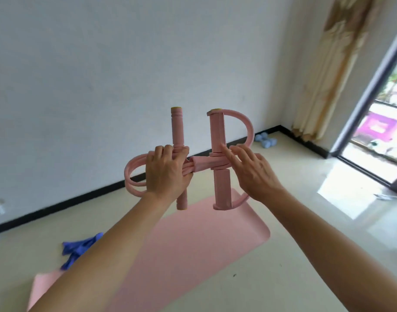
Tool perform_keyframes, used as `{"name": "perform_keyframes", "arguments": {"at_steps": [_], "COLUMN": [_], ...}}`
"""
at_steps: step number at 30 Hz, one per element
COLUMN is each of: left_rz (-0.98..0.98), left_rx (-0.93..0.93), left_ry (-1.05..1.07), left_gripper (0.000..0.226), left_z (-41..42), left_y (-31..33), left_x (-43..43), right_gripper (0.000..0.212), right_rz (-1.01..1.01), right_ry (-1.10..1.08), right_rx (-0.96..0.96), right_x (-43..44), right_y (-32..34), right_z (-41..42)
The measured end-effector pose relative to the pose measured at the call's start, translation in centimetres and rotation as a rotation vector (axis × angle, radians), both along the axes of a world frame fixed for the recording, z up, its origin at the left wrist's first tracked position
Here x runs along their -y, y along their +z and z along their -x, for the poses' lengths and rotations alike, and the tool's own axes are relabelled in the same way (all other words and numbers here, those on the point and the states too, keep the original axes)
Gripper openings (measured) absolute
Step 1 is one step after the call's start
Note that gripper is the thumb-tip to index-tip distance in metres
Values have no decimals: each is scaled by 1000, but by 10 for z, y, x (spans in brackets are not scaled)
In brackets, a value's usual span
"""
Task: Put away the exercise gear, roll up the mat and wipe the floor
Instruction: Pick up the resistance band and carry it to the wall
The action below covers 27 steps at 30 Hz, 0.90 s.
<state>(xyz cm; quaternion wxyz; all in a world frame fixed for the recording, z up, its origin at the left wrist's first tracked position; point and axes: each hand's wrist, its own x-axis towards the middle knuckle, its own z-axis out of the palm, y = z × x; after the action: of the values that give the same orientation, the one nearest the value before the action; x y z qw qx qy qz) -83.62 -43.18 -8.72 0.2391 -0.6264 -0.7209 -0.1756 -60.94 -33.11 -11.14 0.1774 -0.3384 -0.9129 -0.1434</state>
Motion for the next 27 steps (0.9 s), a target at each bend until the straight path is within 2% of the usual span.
{"name": "perform_keyframes", "arguments": {"at_steps": [5, 12, 19, 27], "left_rz": [-13, 38, 48, 12], "left_rx": [-33, -25, -45, -12], "left_ry": [-104, -136, -145, -161], "left_gripper": [49, 53, 55, 53], "left_z": [-112, -240, -293, -323], "left_y": [1, 7, 6, -22], "left_x": [-109, -242, -365, -567], "right_gripper": [91, 91, 92, 89], "right_rz": [41, 85, 105, 37], "right_ry": [-148, -201, -171, -162], "right_rx": [-35, -16, -14, 62], "right_x": [-74, -196, -323, -531], "right_y": [-10, 3, 2, -15], "right_z": [-121, -253, -306, -343]}}
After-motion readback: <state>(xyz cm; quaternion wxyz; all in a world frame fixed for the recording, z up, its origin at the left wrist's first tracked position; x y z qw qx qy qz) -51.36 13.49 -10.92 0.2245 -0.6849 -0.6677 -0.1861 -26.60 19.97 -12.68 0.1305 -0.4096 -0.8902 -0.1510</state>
